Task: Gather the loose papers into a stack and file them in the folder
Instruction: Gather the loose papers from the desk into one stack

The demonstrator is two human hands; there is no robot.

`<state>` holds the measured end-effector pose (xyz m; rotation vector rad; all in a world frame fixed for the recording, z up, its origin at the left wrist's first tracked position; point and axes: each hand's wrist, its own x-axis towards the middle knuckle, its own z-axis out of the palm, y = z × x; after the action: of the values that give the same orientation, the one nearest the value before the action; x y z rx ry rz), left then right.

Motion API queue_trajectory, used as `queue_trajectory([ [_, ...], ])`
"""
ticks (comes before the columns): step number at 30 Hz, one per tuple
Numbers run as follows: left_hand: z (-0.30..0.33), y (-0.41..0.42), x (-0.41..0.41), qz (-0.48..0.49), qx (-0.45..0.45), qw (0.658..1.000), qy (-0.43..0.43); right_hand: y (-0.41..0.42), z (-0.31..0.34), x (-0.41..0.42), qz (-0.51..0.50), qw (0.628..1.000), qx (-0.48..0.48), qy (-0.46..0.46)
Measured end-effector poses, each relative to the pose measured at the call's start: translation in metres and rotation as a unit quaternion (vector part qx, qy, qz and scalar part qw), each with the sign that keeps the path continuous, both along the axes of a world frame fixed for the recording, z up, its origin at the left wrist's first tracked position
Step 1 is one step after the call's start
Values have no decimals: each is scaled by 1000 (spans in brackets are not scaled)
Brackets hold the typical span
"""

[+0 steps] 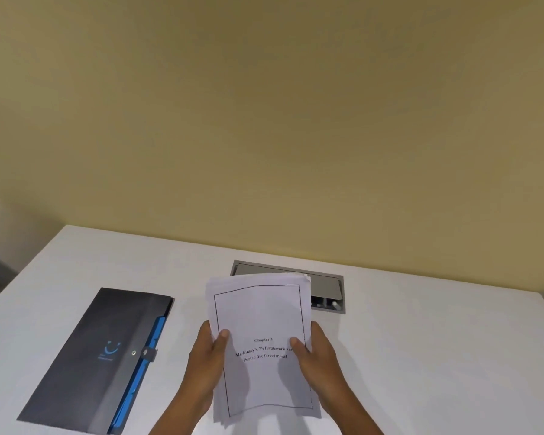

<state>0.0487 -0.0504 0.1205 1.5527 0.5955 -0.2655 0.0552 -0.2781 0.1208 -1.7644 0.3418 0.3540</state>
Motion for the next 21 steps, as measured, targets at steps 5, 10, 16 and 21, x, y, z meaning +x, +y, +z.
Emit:
queue_trajectory([
  [5, 9, -25, -3, 6, -40, 998, -57, 2, -1, -14, -94, 995, 13, -34],
  [10, 5, -38, -19, 7, -55, 994, -92, 0, -18, -39, -137, 989, 44, -44],
  [16, -34, -49, -41, -30, -10, 997, -76, 1, -40, -59, -153, 987, 34, -22],
  [21, -46, -57, -42, -29, 19, 997, -73, 5, -52, -60, -197, 980, 40, -2],
])
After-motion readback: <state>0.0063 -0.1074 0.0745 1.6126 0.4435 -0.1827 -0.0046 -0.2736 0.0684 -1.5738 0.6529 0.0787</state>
